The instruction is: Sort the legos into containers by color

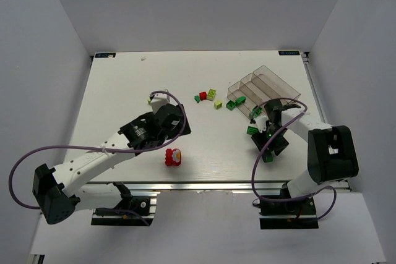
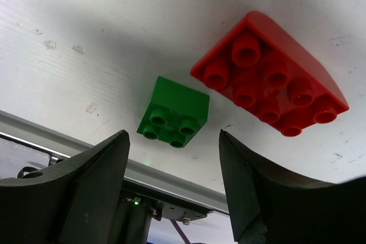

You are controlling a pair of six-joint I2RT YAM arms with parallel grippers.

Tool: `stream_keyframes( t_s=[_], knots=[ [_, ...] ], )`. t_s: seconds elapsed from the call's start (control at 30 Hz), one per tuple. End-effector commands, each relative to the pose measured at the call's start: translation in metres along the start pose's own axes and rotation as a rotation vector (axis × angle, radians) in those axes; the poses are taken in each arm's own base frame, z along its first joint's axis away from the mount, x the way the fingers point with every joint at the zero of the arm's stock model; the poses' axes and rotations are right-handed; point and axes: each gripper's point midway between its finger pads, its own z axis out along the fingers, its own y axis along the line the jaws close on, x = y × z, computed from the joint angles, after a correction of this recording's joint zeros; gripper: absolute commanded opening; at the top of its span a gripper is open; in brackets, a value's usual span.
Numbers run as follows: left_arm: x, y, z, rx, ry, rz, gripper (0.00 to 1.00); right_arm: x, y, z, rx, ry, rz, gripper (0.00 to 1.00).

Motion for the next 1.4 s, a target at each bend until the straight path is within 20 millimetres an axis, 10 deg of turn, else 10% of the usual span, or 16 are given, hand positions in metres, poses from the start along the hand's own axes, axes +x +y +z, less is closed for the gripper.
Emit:
stream_keyframes(
  t_s=[0.0, 0.6, 0.93, 1.03, 1.37],
  knots=[
    [-0.015, -0.014, -0.004, 0.049, -0.046, -0.005, 0.98, -0.005, -0.002, 0.002, 0.022, 0.004, 0.000, 0.68],
    [-0.017, -0.020, -0.003, 0.072, -0.054, -0.001, 0.98, -0.021, 0.006, 0.012, 0.069, -0.001, -0.119, 0.57],
    [-0.026, -0.026, -0.009, 0.107, -0.077, -0.011, 0.98, -0.032, 0.019, 0.008, 0.039, -0.064, -0.218, 0.27],
    [-0.029, -0.038, -0.012, 0.165, -0.084, -0.020, 0.98, -0.046, 0.053, -0.018, -0.133, -0.181, -0.362, 0.02],
    [-0.020, -0.077, -0.010, 0.341, -0.030, 0.005, 0.98, -0.105, 0.100, -0.126, -0.273, -0.585, -0.603, 0.00]
  ],
)
